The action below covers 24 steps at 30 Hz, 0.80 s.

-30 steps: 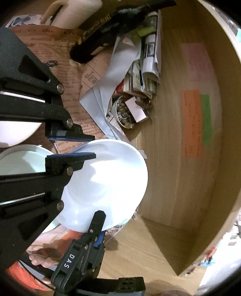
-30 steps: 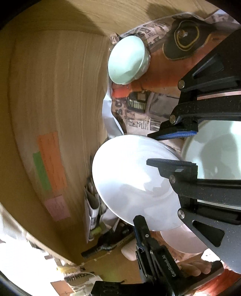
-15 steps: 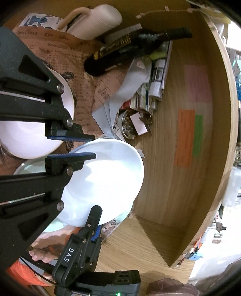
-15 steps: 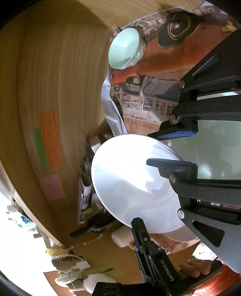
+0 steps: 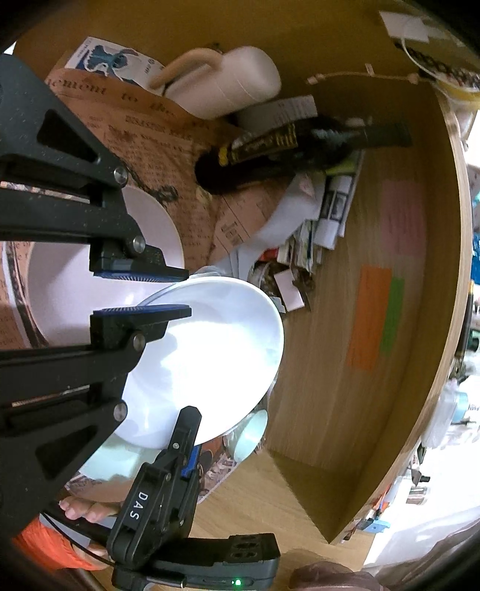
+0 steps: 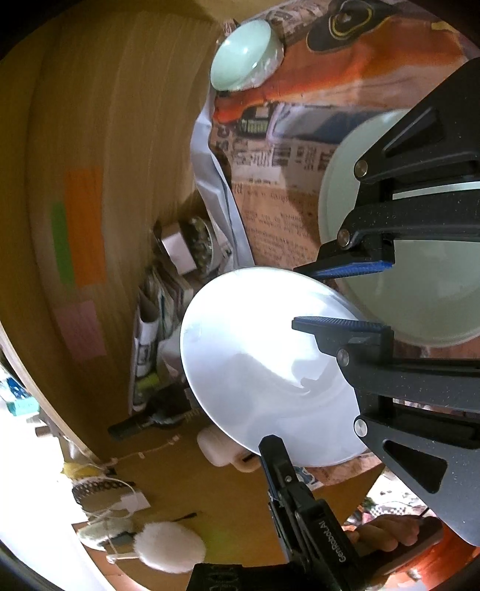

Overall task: Organize plates and bowls
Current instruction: 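Lift the white spotted bowl with both grippers and carry it toward the pink bowl, then lower the white spotted bowl onto the pink bowl and open both grippers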

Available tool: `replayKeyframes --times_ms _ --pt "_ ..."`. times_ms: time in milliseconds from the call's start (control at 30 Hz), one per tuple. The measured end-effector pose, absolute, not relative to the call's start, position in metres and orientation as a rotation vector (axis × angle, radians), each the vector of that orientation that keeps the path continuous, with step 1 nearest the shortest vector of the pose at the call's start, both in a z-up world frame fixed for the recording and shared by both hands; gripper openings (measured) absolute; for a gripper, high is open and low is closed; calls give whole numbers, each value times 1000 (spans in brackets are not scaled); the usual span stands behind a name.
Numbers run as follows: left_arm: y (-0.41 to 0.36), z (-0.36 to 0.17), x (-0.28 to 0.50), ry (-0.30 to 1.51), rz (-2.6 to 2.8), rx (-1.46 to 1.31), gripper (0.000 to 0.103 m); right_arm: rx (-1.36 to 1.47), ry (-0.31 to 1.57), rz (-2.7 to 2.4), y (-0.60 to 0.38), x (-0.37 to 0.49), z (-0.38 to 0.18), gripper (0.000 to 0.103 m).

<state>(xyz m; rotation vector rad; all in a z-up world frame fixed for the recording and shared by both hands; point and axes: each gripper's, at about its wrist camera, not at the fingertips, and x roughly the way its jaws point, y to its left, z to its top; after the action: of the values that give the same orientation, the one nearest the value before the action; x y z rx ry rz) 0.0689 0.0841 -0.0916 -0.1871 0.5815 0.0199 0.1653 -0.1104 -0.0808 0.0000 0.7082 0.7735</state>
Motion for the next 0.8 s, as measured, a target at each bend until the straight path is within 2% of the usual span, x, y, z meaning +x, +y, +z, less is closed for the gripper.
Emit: replayKeyframes --times_ms 800 --pt "132 -141 38 665 85 -288 9 -51 810 838 -53 143 -116 18"
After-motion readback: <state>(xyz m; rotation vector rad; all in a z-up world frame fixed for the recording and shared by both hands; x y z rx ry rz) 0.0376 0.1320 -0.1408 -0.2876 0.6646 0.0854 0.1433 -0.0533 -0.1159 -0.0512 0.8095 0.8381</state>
